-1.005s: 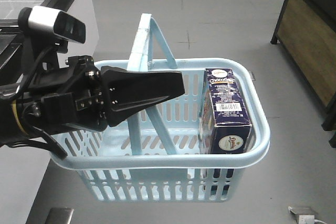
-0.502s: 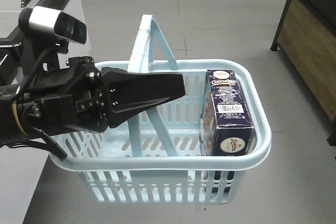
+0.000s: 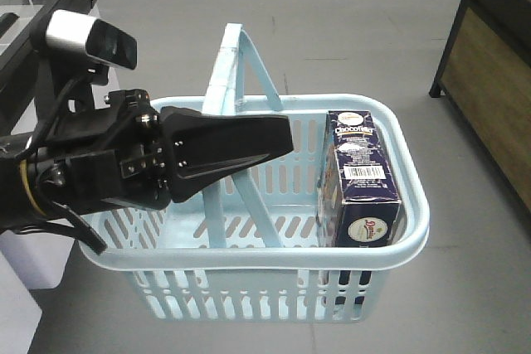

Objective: Left arm holds basket, right arm returns cookies
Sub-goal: 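Drive forward toward the drink shelves holding the basket in the left gripper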

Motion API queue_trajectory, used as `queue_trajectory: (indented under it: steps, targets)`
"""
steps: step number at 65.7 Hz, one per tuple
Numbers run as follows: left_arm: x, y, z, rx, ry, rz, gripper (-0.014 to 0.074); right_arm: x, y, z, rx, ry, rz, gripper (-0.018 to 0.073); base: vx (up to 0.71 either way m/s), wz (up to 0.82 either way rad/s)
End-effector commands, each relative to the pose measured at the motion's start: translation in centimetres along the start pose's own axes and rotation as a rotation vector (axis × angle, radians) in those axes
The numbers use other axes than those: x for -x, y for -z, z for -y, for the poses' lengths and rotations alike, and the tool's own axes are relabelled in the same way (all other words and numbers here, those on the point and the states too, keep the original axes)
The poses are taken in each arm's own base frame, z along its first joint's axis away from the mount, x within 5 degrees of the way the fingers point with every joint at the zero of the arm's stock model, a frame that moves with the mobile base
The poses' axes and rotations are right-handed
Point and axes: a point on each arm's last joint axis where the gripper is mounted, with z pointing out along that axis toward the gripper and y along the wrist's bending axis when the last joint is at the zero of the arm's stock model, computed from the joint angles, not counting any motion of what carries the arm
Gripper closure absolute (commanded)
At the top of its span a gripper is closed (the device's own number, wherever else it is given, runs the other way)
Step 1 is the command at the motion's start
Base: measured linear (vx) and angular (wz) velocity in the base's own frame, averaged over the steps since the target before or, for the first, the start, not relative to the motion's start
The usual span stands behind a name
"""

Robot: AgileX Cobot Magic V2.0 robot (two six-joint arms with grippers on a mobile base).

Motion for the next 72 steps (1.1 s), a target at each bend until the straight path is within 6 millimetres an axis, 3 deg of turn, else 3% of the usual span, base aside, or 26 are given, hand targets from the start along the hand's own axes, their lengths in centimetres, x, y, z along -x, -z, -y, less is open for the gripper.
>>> queue_trajectory:
  steps: [1, 72]
  targets:
    - [1.46, 0.04, 2.79, -0.158, -0.036, 0.085, 0.0599, 0.10, -0.08, 0.05, 0.000, 0.011, 0.058, 0.0562, 0.48, 0.04]
    - [1.46, 0.04, 2.79, -0.158, -0.035, 0.086, 0.0599, 0.10, -0.08, 0.05, 0.000, 0.011, 0.057, 0.0562, 0.54, 0.04]
